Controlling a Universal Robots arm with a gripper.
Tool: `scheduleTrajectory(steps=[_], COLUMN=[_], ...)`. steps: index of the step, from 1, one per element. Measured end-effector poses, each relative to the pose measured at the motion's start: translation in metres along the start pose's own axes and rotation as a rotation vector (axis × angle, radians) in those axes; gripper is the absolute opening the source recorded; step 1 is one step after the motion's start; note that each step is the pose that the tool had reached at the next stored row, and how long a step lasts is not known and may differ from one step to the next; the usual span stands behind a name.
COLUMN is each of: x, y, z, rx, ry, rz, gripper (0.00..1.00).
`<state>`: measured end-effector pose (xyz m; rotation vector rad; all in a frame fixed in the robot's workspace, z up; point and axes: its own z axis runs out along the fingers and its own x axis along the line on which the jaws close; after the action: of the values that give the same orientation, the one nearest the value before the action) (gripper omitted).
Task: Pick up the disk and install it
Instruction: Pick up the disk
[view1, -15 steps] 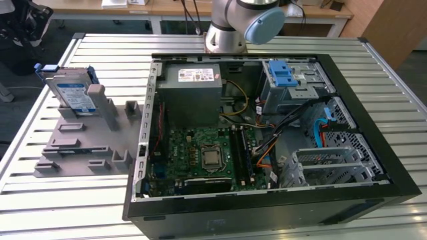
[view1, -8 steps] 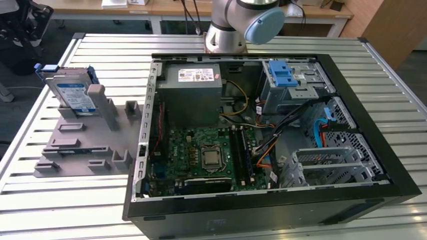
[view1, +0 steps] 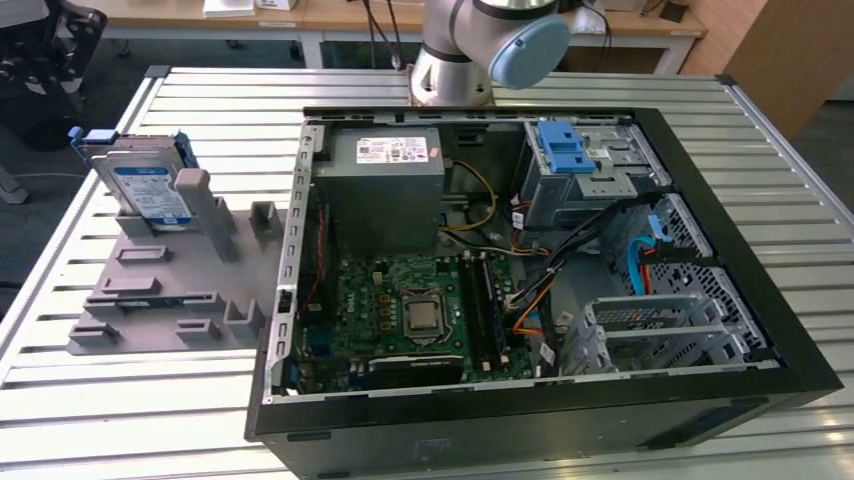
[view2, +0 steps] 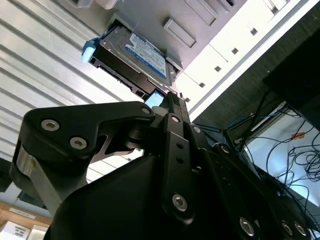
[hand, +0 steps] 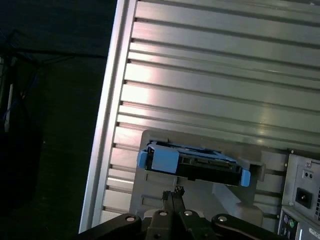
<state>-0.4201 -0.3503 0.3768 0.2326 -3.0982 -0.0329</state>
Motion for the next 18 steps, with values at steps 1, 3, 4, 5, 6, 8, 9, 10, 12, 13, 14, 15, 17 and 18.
scheduleTrajectory(steps=[1,3,4,5,6,8,9,10,12,13,14,15,17,18], x=[0.0,0.0,0.0,0.0,0.0,0.0,0.0,0.0,0.0,0.0,0.0,0.0,0.0,0.0], y=[0.0,0.0,0.0,0.0,0.0,0.0,0.0,0.0,0.0,0.0,0.0,0.0,0.0,0.0], z=[0.0,0.0,0.0,0.0,0.0,0.0,0.0,0.0,0.0,0.0001,0.0001,0.0,0.0,0.0], rx=[0.0004,0.0011,0.0015,0.0019,0.0022,0.0029,0.0032,0.0036,0.0042,0.0045,0.0048,0.0052,0.0058,0.0061], ry=[0.0002,0.0007,0.001,0.0013,0.0016,0.002,0.0023,0.0026,0.003,0.0031,0.0034,0.0037,0.0041,0.0044], rz=[-0.012,-0.034,-0.045,-0.057,-0.068,-0.088,-0.098,-0.108,-0.129,-0.138,-0.148,-0.158,-0.176,-0.186], gripper=[0.11,0.11,0.11,0.11,0.11,0.11,0.11,0.11,0.11,0.11,0.11,0.11,0.11,0.11])
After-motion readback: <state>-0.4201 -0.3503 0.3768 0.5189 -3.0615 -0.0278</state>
